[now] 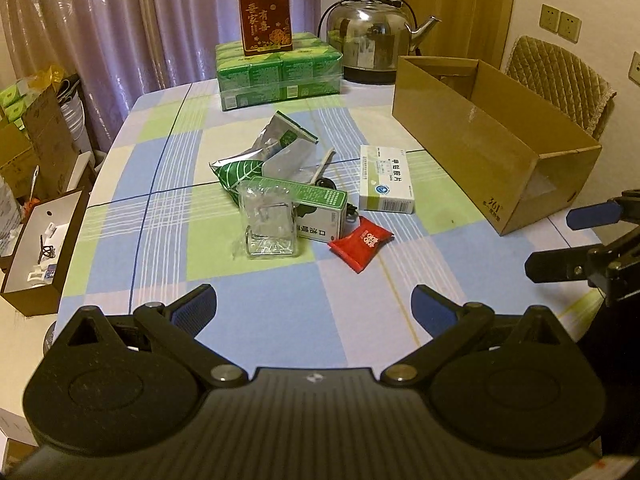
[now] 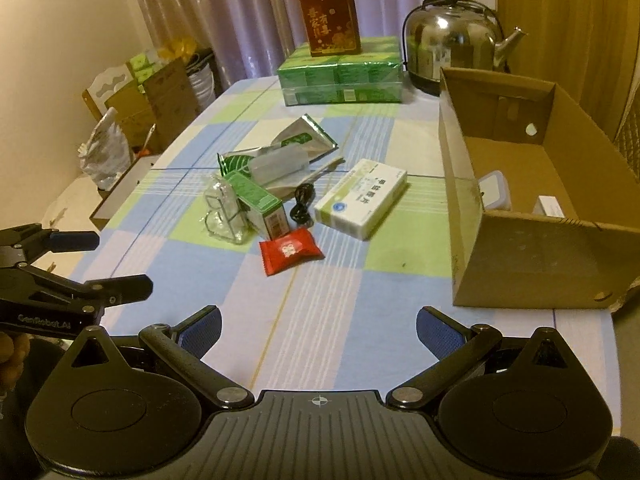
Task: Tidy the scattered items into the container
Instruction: 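Withdraw both open grippers from the cardboard box back over the table, then grasp the clear plastic hook package with the left gripper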
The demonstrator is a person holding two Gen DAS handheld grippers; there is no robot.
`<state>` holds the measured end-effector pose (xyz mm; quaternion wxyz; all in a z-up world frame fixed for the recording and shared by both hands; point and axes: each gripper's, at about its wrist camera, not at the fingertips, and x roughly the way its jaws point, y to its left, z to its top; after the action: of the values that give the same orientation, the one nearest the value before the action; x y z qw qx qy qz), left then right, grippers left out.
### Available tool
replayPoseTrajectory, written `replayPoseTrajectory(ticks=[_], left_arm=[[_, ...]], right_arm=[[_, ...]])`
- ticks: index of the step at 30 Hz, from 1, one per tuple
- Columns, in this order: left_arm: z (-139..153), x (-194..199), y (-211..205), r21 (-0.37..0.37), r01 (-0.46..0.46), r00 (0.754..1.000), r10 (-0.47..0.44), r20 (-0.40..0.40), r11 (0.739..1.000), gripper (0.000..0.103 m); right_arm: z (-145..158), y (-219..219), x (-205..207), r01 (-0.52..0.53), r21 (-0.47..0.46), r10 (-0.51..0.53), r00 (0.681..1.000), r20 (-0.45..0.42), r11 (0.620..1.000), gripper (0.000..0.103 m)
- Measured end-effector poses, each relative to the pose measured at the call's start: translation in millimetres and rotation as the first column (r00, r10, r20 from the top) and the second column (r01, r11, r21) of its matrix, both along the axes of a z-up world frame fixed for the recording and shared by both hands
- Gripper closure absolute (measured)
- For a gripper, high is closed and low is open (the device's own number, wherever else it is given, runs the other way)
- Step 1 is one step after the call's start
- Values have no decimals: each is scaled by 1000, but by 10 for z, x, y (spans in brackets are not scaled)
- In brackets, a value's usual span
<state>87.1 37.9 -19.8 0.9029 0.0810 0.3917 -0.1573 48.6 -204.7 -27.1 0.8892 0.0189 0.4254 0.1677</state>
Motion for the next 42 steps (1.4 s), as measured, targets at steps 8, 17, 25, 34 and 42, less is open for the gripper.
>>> replayPoseTrajectory(ticks=[8,17,25,34,42], left_arm=[[-36,90,91,20,6,1000,-6,-1,1000,1],[-91,294,134,55,19,1000,-18,-8,998,1],[-239,512,105,55,37,999,-36,-27,998,1],[-380,790,52,45,65,998,-64,-11,997,1],[-521,985,44,30,70,997,-70,-11,997,6]], right_arm=[[-77,100,61,-22,3,22,1000,-13,1000,2],[-201,172,179,-51,12,51,998,-30,999,2],[-338,201,339,-82,1,82,996,-30,997,2],[-553,305,538,-120,-52,119,993,-23,991,2],[-752,396,754,-149,-48,149,989,-13,988,2]])
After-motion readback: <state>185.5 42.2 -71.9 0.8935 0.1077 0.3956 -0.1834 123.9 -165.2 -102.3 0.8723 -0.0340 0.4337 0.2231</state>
